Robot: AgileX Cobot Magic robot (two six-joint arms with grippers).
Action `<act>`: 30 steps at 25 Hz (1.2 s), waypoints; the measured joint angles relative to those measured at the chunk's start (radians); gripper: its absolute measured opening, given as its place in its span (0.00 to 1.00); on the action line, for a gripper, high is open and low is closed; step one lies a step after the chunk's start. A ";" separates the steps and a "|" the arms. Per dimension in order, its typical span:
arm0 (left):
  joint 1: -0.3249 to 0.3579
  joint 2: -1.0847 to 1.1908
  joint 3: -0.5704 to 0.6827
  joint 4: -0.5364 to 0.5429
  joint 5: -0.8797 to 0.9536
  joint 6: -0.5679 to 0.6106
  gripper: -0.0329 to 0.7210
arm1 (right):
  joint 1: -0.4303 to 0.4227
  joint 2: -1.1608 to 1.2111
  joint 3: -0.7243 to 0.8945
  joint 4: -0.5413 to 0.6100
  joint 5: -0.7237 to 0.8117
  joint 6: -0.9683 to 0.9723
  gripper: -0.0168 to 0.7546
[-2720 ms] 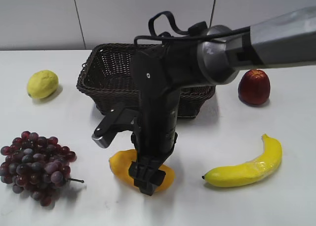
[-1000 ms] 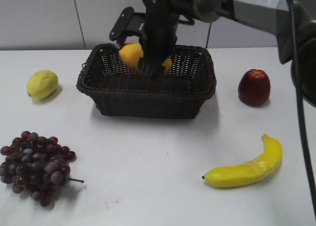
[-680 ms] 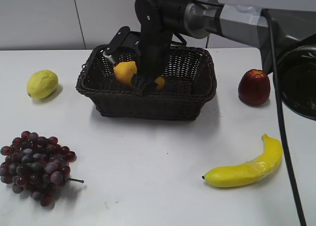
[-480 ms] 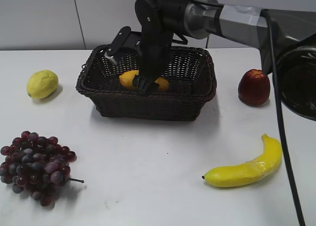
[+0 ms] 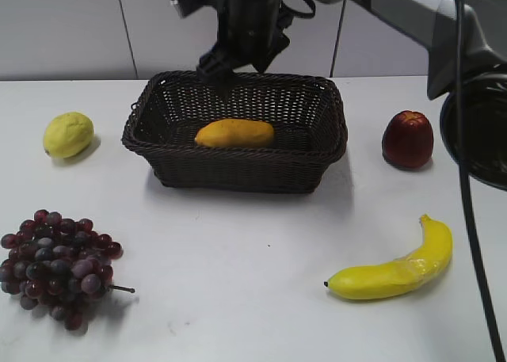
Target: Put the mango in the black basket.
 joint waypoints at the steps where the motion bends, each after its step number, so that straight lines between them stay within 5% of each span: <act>1: 0.000 0.000 0.000 0.000 0.000 0.000 0.73 | -0.005 -0.005 -0.027 0.022 0.001 0.019 0.82; 6: 0.000 0.000 0.000 0.000 0.000 0.000 0.73 | -0.077 -0.074 -0.073 0.208 0.004 0.095 0.80; 11: 0.000 0.000 0.000 0.000 0.000 0.000 0.73 | -0.188 -0.152 -0.011 0.234 0.008 0.131 0.79; 25: 0.000 0.000 0.000 0.000 0.000 0.000 0.73 | -0.517 -0.562 0.612 0.234 0.008 0.131 0.79; 30: 0.000 0.000 0.000 0.000 0.000 0.000 0.73 | -0.566 -0.755 0.854 0.225 0.007 0.131 0.79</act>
